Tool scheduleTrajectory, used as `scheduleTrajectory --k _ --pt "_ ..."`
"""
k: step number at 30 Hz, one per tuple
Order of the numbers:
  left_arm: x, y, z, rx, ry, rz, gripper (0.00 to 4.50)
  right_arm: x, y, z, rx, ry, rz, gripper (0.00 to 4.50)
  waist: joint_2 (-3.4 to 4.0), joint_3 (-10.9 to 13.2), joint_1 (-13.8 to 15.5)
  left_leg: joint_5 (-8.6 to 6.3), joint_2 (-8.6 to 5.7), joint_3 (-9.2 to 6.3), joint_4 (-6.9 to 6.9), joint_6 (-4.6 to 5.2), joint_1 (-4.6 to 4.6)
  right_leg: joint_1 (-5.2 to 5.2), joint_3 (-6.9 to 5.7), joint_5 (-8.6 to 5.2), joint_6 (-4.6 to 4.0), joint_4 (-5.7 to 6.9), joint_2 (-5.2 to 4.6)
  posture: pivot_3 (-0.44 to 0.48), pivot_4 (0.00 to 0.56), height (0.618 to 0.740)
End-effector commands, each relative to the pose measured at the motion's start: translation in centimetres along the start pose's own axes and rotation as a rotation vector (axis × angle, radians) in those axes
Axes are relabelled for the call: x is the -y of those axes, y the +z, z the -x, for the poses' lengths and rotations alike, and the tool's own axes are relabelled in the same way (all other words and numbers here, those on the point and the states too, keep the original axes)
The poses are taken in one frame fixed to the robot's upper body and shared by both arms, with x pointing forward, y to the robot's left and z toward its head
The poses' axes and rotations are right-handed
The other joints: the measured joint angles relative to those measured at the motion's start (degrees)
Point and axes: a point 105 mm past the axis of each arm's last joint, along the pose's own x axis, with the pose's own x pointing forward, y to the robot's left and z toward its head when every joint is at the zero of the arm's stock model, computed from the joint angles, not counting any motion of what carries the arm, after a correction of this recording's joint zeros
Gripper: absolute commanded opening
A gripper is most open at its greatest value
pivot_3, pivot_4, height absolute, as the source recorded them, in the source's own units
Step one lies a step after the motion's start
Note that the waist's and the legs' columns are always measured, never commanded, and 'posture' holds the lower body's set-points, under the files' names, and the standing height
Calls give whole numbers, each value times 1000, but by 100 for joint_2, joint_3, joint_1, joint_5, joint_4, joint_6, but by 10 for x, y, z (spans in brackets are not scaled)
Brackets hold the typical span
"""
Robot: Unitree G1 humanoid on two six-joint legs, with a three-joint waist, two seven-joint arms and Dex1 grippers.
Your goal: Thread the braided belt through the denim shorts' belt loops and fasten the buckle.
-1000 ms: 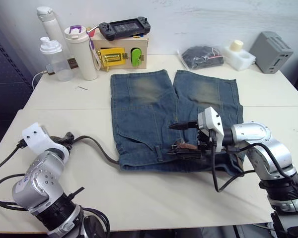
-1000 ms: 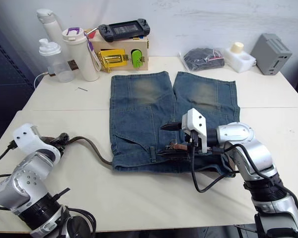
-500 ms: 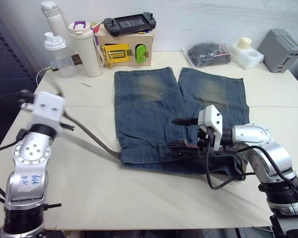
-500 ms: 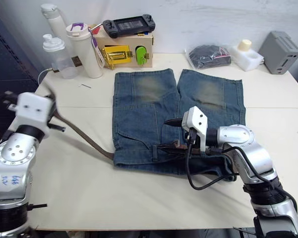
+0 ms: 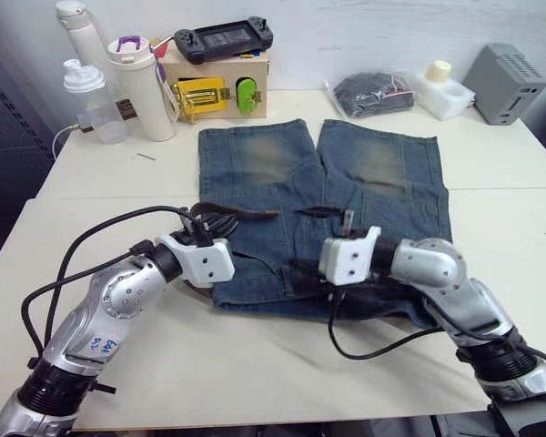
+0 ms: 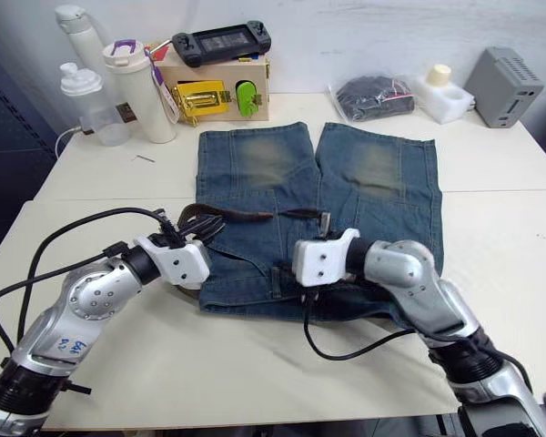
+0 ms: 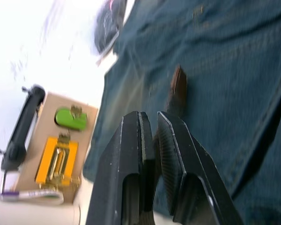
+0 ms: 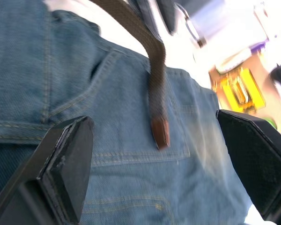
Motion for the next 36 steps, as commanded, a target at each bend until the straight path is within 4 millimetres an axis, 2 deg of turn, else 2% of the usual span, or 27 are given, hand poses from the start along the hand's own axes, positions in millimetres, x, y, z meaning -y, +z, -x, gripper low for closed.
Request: scheduleTrajectory --k 1,3,5,6,8,12,15,16,18,22,28,33,34,35,36 --pt "-10 4 1 24 48 37 601 9 2 -11 -3 -63 53 4500 0 0 -9 0 0 0 4 0 0 0 0 0 0 3 1 0 150 646" --pt "-14 -6 1 -18 77 118 601 10 3 -15 5 -83 24 4500 0 0 -24 1 0 1 8 -1 0 -1 0 0 0 9 4 0 150 646" --pt "-28 -20 3 -42 165 362 601 12 3 -16 9 -101 -6 4500 0 0 -43 3 1 -2 7 -5 0 -8 1 0 0 19 5 0 150 646" --pt "-38 -28 4 -42 211 493 851 13 3 -15 9 -108 -26 4500 -1 0 -52 4 1 -2 8 -7 -3 -15 2 0 0 24 6 0 150 646" --pt "-41 -35 2 -14 147 620 1417 15 1 -12 8 -116 -53 4500 -5 -1 -57 8 0 -15 10 -14 -5 -29 1 0 0 33 11 0 150 646" --pt "-42 -35 -5 46 -121 670 3112 19 1 -5 24 -123 -122 4500 -7 -2 -113 9 -5 -19 9 -20 -6 -41 3 0 0 59 1 0 150 646" --pt "-50 -49 -13 40 -238 719 4403 19 4 -1 53 -102 -197 4500 -7 -2 -116 9 -5 -24 11 -22 -16 -46 1 0 0 64 -1 0 150 646" --pt "-51 -56 -16 26 -276 719 4470 17 6 0 62 -90 -215 4500 -7 -2 -121 9 -5 -27 13 -22 -19 -46 0 0 0 63 -1 0 150 646" --pt "-45 -70 -17 -8 -381 699 4470 14 9 2 79 -67 -258 4500 -7 -2 -134 8 -4 -26 12 -22 -20 -46 -1 0 0 62 -3 0 150 646" --pt "-52 -87 -30 -26 -423 743 4470 9 12 8 85 -41 -308 4500 -7 -2 -180 8 -4 -27 11 -22 -24 -47 -4 0 0 60 -6 0 150 646" --pt "-34 -110 -42 -179 -523 621 4470 10 10 13 53 -69 -334 4500 -7 -2 -256 8 -6 -31 11 -22 -31 -48 -6 0 0 54 -8 0 150 646" --pt "-23 -111 -46 -173 -596 553 3139 13 13 16 43 -97 -350 4500 -9 -3 -263 8 -6 -35 14 -21 -45 -55 -11 1 0 51 -13 0 150 646" --pt "-23 -111 -47 -172 -596 537 2516 14 13 16 40 -101 -352 4500 -10 -3 -260 8 -5 -38 21 -21 -47 -55 -12 1 0 52 -11 0 150 646" --pt "-22 -112 -47 -170 -594 522 2221 15 13 16 37 -105 -352 4500 -10 -3 -260 8 -5 -38 24 -22 -48 -55 -12 1 0 52 -12 0 150 646" --pt "-22 -111 -47 -163 -596 510 1622 15 12 16 35 -107 -353 4500 -10 -3 -259 8 -5 -37 28 -22 -50 -55 -11 1 0 52 -13 0 150 646"
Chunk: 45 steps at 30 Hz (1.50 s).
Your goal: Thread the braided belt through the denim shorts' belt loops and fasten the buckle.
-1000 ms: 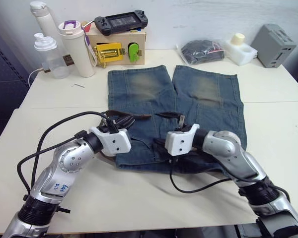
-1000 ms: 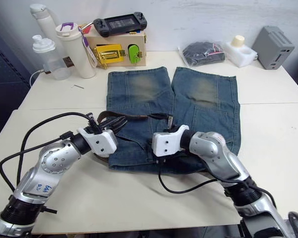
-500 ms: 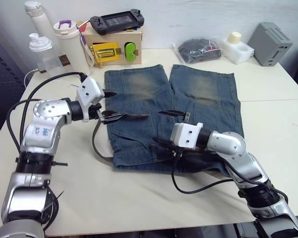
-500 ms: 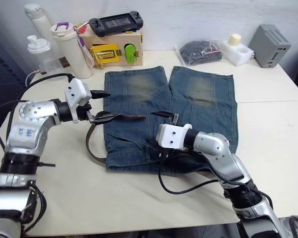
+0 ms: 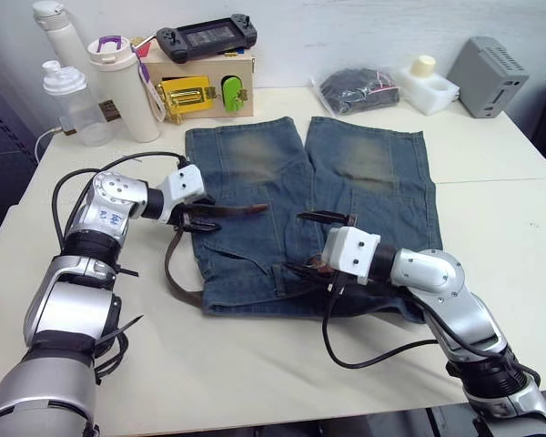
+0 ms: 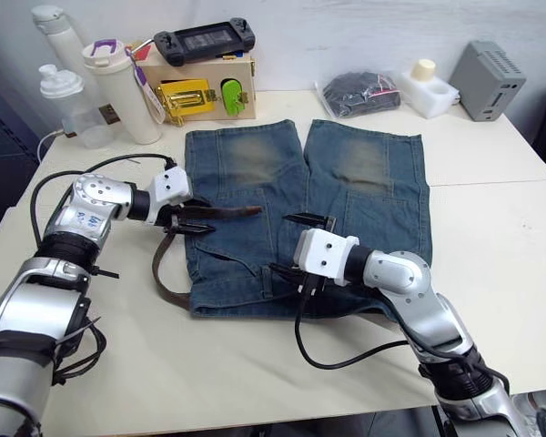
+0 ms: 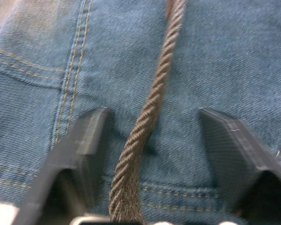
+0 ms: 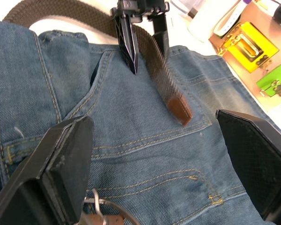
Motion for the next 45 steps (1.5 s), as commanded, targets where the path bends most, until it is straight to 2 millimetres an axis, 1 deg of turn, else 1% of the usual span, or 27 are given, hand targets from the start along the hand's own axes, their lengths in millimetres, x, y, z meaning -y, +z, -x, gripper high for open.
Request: scheduleTrajectory --k 1,2,4,5,7,10,14,16,18,20,23,26,30,32,33,34,35,36,38,41,42,45 --pt "-3 3 3 -2 14 -78 1493 9 13 5 34 -45 25 4500 0 0 0 0 0 0 4 0 -3 0 0 0 0 0 0 0 150 646" --pt "-3 4 4 -2 14 -99 1061 9 13 5 32 -45 24 4500 0 0 -1 0 0 -1 8 0 -6 -1 2 0 0 1 0 0 150 646" --pt "-2 5 8 -4 10 -166 410 9 12 4 24 -45 31 4500 0 0 -4 0 -2 -5 14 0 -16 -6 1 0 0 1 2 0 150 646" --pt "-1 5 9 -5 11 -190 410 9 12 4 21 -45 35 4500 0 0 -6 0 -2 -6 17 0 -21 -8 1 0 0 1 2 0 150 646" --pt "2 10 16 5 36 -305 410 11 9 3 1 -53 70 4500 0 0 -18 0 -2 -10 25 0 -30 -13 0 0 0 2 2 0 150 646" --pt "12 20 23 43 76 -398 410 11 8 1 -7 -61 99 4500 1 0 -55 0 -2 -10 27 0 -32 -18 0 0 0 7 1 0 150 646" --pt "31 30 32 10 194 -604 410 14 8 -4 -19 -82 267 4500 1 0 -136 0 -4 -17 29 0 -32 -19 1 0 0 19 2 0 150 646" --pt "42 41 33 18 281 -669 410 8 9 -7 -7 -57 346 4500 1 0 -114 0 -7 -19 31 1 -32 -17 1 0 0 19 0 0 150 646" --pt "51 53 33 41 374 -707 410 1 10 -9 11 -32 402 4500 1 0 -134 -1 -16 -32 40 2 -32 -18 5 0 0 36 1 0 150 646" --pt "59 60 32 53 415 -737 410 -1 9 -10 19 -27 426 4500 1 0 -123 -2 -21 -33 43 3 -33 -18 6 0 1 44 0 0 150 646" --pt "69 70 32 123 524 -702 410 -8 8 -14 30 -15 442 4500 1 0 -113 -2 -24 -35 51 3 -34 -17 6 0 0 49 2 0 150 646" --pt "82 75 34 158 561 -719 410 -4 4 -18 12 -49 478 4500 1 0 -123 -2 -24 -35 51 3 -33 -18 6 0 1 55 4 0 150 646" --pt "85 75 36 153 597 -697 410 4 1 -17 -7 -91 499 4500 1 0 -108 -2 -25 -35 51 3 -33 -21 6 0 1 58 4 0 150 646" --pt "86 75 36 150 600 -694 348 5 0 -16 -9 -98 499 3935 1 0 -75 -2 -28 -35 53 3 -32 -21 7 0 0 60 6 0 150 646" --pt "86 75 36 150 601 -695 348 6 -1 -15 -15 -102 497 3584 1 0 -71 -2 -28 -34 54 3 -32 -21 7 0 1 59 6 0 150 646" --pt "86 76 36 154 601 -695 348 6 -3 -15 -23 -102 496 3398 1 0 -65 -2 -28 -34 54 3 -33 -21 7 0 1 59 6 0 150 646" --pt "85 77 36 158 603 -696 348 6 -4 -15 -29 -99 496 3036 1 0 -47 -2 -28 -34 54 3 -33 -21 7 0 0 60 6 0 150 646" --pt "85 78 36 160 604 -700 348 6 -5 -14 -33 -99 496 2522 1 0 -26 -2 -27 -34 54 3 -32 -22 7 0 1 60 6 0 150 646" --pt "85 79 35 168 600 -707 348 7 -7 -15 -43 -106 490 1722 1 0 -1 -3 -27 -33 54 2 -32 -24 8 0 0 62 6 0 150 646" --pt "86 81 35 181 595 -714 348 9 -11 -15 -62 -116 485 274 1 0 17 -3 -27 -32 57 2 -33 -25 8 0 0 66 7 0 150 646" --pt "86 82 36 190 593 -718 348 9 -11 -15 -64 -121 483 53 1 0 16 -3 -27 -32 58 2 -33 -25 8 0 0 67 6 0 150 646" --pt "91 83 36 216 575 -728 348 11 -10 -16 -55 -136 461 53 1 0 11 -3 -27 -32 58 1 -33 -26 8 0 1 70 6 0 150 646"
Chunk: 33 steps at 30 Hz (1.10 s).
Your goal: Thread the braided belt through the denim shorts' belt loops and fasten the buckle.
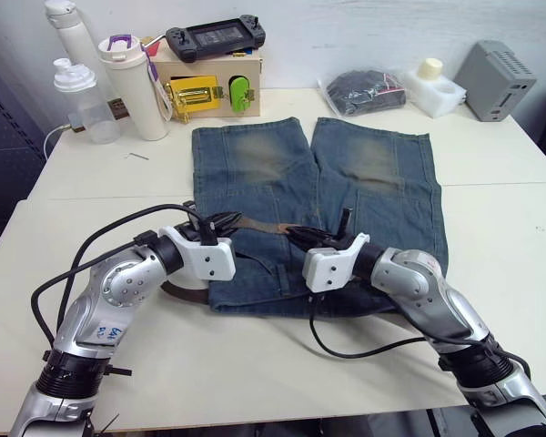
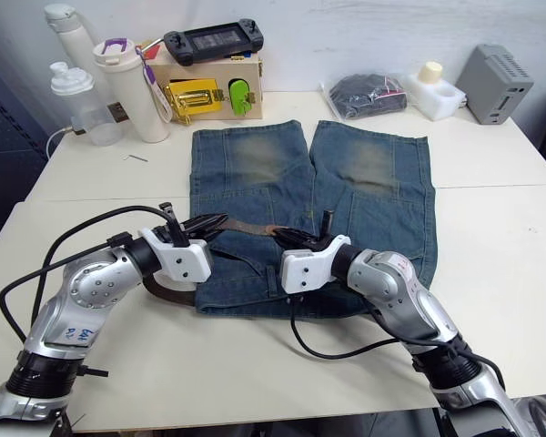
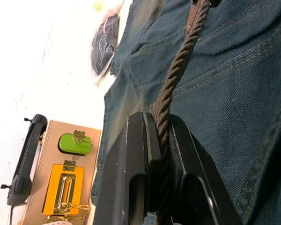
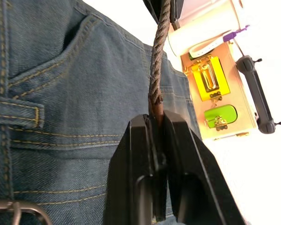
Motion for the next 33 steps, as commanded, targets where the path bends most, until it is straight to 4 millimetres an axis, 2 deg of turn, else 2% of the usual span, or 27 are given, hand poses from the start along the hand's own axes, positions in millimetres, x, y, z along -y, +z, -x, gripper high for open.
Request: scheduleTrajectory --k 1,2,5,8,10,13,16,19,21,22,24,26,30,33 --pt "-9 14 5 80 34 -32 348 11 1 1 2 -55 -13 53 0 0 -3 0 0 0 0 0 0 -1 0 0 0 2 0 0 150 646" --pt "-9 15 7 91 35 -23 348 11 2 1 5 -58 -12 53 0 0 -3 0 0 0 0 -1 0 -3 0 0 0 4 0 0 150 646" --pt "-5 11 13 86 6 56 1280 11 2 1 6 -59 -5 0 0 0 -5 -1 -2 1 1 -2 0 -13 2 0 0 26 -3 0 150 646" --pt "-2 10 21 79 -31 101 2599 9 3 1 6 -54 -4 0 0 0 -7 -4 -2 7 3 -8 -6 -32 3 0 0 49 -11 0 150 646" --pt "-16 19 33 109 -6 199 3479 7 3 1 5 -51 -13 0 0 0 -14 -6 0 16 3 -11 -12 -48 5 0 0 67 -13 0 150 646" --pt "-34 40 46 193 7 396 3479 6 2 1 1 -54 -29 0 0 0 -18 -7 3 17 4 -13 -21 -63 7 0 0 77 -12 0 150 646" --pt "-26 57 52 254 -56 667 3479 6 1 0 -3 -57 -30 0 1 -1 -24 -7 3 18 4 -13 -19 -60 7 0 0 75 -11 0 150 646" --pt "-10 82 62 409 -149 1168 3479 8 2 -3 3 -69 -20 0 1 -1 -29 -8 5 17 2 -15 -17 -61 11 0 -1 76 -4 0 150 646" --pt "6 78 66 422 -143 1526 3479 9 5 -6 8 -87 16 0 1 -1 -43 -10 7 16 -4 -19 -10 -62 22 0 -1 78 6 0 150 646" --pt "12 75 67 410 -135 1652 3479 9 5 -7 9 -95 31 0 1 -1 -42 -11 9 15 -5 -21 -8 -63 25 -1 -2 80 10 0 150 646" --pt "23 61 64 368 -14 1975 3479 9 7 -7 5 -127 97 0 1 -1 -30 -14 13 16 -4 -26 -6 -66 28 -1 -3 88 12 0 150 646" --pt "29 52 60 328 77 2196 3479 8 7 -6 0 -148 139 0 0 -1 15 -15 12 22 3 -28 -6 -71 39 -3 -5 101 11 0 150 646" --pt "28 47 44 343 174 2496 3479 2 10 -4 14 -160 190 0 -12 -8 126 -20 -2 37 35 -29 -8 -81 84 -9 -17 155 10 0 150 646" --pt "21 42 34 359 216 2573 3479 -3 11 -4 19 -150 200 0 -16 -11 159 -61 -12 67 118 -26 -22 -106 140 -52 -82 248 14 0 150 646"
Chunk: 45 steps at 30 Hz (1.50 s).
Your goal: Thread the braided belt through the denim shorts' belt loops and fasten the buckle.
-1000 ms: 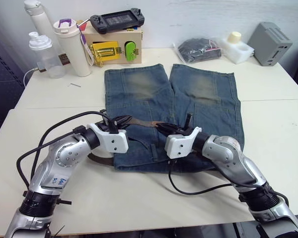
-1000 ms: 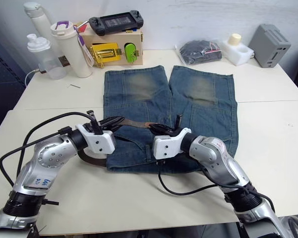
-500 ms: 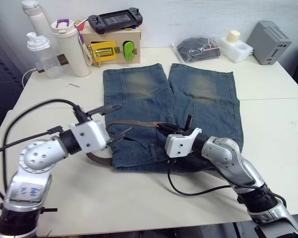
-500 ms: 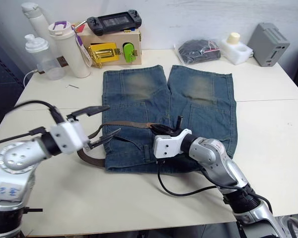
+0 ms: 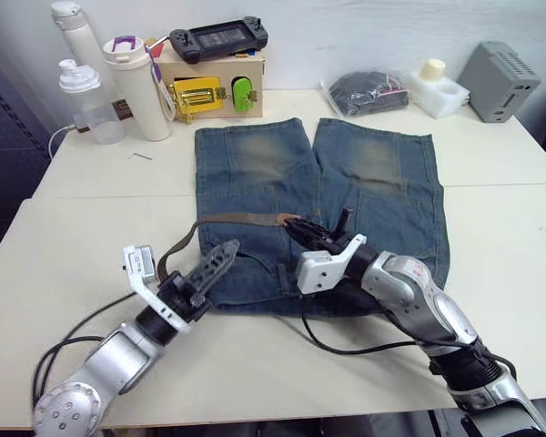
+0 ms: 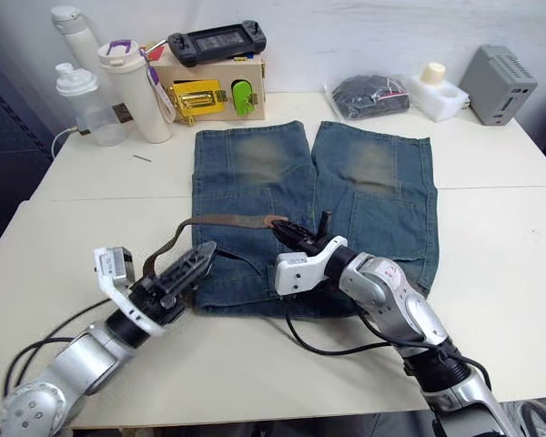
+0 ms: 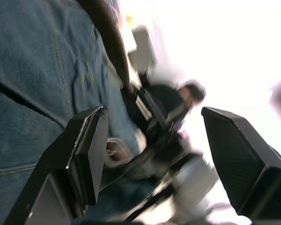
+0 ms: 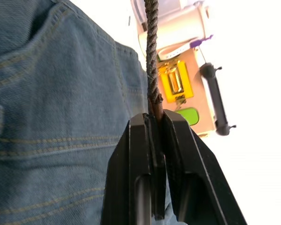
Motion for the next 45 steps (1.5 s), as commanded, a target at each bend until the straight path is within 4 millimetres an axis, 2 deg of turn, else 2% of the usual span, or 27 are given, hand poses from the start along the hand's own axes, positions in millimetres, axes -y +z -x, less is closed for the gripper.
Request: scheduleTrajectory --k 1,5,10,13,19,27,29,30,32,37,39,40,43,45 --pt "7 8 -11 36 -3 72 3479 2 8 1 37 -16 39 0 -9 -6 3 -21 0 8 39 -1 -11 -23 4 -7 -9 43 3 0 150 646" --pt "-1 21 -17 114 45 130 3479 3 7 3 38 -21 57 0 -23 -20 -32 -44 1 46 104 0 -84 -123 20 -17 -10 144 0 0 150 646" --pt "-7 24 -19 130 71 157 3479 5 7 3 36 -28 59 0 -25 -22 -51 -61 15 89 121 0 -98 -173 21 -18 -10 199 -10 0 150 646" --pt "-10 25 -19 145 83 182 2664 5 8 3 40 -33 60 0 -24 -22 -33 -83 19 89 154 -4 -98 -178 21 -28 -20 225 2 0 150 646" --pt "-10 23 -22 127 52 185 101 5 10 4 46 -35 57 0 -23 -23 -14 -114 24 101 201 2 -105 -174 21 -74 -76 242 7 0 150 646" --pt "-6 23 -24 103 -1 174 41 6 12 5 50 -43 6 0 -23 -23 -16 -116 27 107 201 0 -105 -177 21 -78 -79 245 7 0 150 646" --pt "-4 24 -24 102 -14 165 0 12 10 7 45 -76 -131 859 -23 -23 -16 -116 27 108 201 0 -105 -177 21 -78 -80 245 7 0 150 646" --pt "-3 25 -23 105 -19 159 0 14 7 8 33 -85 -214 1145 -23 -23 -16 -117 29 108 201 0 -105 -177 22 -79 -80 245 7 0 150 646" --pt "-1 31 -20 120 -16 135 0 16 -6 14 -6 -77 -366 2090 -23 -23 -16 -117 31 110 202 0 -106 -176 22 -82 -86 242 8 0 150 646" --pt "-10 37 0 71 60 11 0 29 -34 39 -69 -31 -562 4395 -21 -23 -20 -121 32 110 201 4 -107 -177 22 -87 -96 240 10 0 150 646" --pt "-15 38 9 42 100 -37 0 33 -42 49 -84 -1 -633 4466 -21 -23 -20 -124 34 110 200 6 -107 -178 22 -90 -102 239 11 0 150 646" --pt "-19 38 15 25 123 -65 0 36 -46 54 -87 13 -731 4466 -21 -23 -20 -126 34 110 199 8 -107 -178 22 -91 -103 237 10 0 150 646" --pt "-30 38 28 -13 179 -122 0 39 -42 67 -54 107 -942 4466 -17 -24 -13 -128 43 112 199 8 -109 -174 22 -98 -115 226 12 0 150 646" --pt "-30 37 30 -16 173 -119 0 35 -35 73 -40 197 -1023 4466 -14 -23 5 -129 47 112 199 10 -113 -170 21 -103 -124 213 14 0 150 646"
